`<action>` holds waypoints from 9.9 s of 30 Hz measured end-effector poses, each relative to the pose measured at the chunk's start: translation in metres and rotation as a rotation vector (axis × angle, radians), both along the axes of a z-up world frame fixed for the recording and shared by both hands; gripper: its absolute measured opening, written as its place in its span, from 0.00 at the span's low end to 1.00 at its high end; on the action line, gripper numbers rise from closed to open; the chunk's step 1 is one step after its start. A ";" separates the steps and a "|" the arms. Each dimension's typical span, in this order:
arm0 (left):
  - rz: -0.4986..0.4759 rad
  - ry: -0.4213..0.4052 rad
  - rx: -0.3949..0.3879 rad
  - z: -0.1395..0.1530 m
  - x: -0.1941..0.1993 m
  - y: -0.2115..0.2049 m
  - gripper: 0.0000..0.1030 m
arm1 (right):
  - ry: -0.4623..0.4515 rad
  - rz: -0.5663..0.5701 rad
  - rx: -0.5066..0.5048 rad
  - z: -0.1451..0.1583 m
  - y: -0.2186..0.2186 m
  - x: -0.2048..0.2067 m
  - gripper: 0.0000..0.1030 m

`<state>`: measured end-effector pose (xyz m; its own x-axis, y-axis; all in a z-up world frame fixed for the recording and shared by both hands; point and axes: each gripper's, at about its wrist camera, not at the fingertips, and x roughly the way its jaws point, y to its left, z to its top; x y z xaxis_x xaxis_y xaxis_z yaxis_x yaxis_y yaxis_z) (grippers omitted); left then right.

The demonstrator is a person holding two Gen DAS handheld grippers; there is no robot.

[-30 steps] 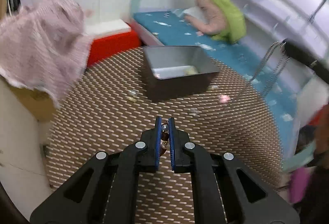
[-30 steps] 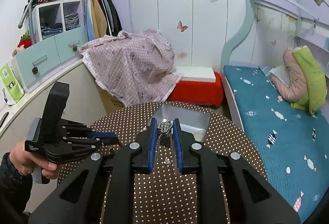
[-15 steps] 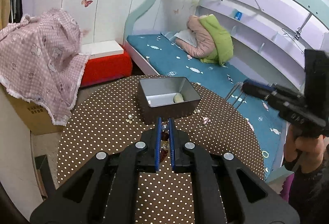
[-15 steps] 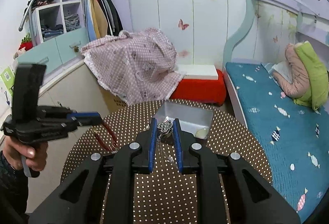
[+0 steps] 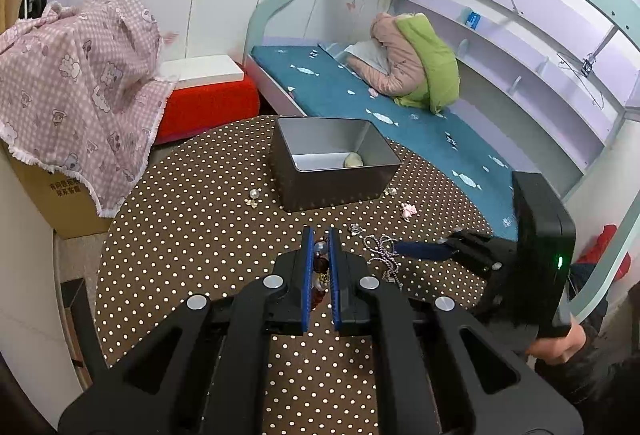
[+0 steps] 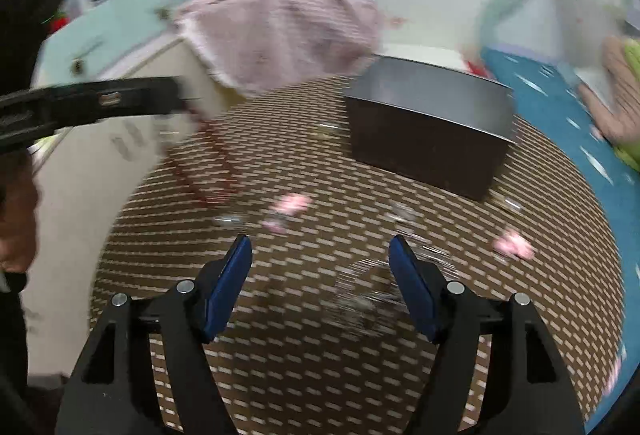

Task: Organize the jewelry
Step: 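Move the right tool back to the table while the left keeps holding the bracelet, then grasp the pearl earring with the right tool and lift it, then carry the pearl earring and red bracelet over the box with both tools, then open both tools to release the earring and bracelet into the box, then move both tools back over the remaining jewelry on the table, then grasp the pink charm with the left tool while the right grasps the silver chain, then carry the charm and chain over the tin box with both tools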

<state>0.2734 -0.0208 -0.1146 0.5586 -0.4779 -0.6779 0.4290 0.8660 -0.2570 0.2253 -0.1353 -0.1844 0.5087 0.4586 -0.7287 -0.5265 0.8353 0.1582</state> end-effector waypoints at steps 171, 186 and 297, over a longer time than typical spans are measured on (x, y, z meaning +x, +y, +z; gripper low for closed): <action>0.125 -0.076 0.109 0.037 0.127 -0.058 0.94 | -0.152 -0.197 -0.035 0.084 -0.089 0.113 0.93; 0.251 -0.237 0.118 0.074 0.054 -0.022 0.94 | -0.262 -0.251 0.063 0.128 -0.104 0.059 0.93; 0.081 -0.252 0.102 0.074 0.037 -0.027 0.10 | -0.380 -0.137 0.037 0.180 -0.085 0.019 0.11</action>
<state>0.3103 -0.0477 -0.0410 0.7493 -0.3613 -0.5551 0.3965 0.9160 -0.0609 0.2445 -0.2199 -0.0046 0.7969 0.3900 -0.4613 -0.4373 0.8993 0.0050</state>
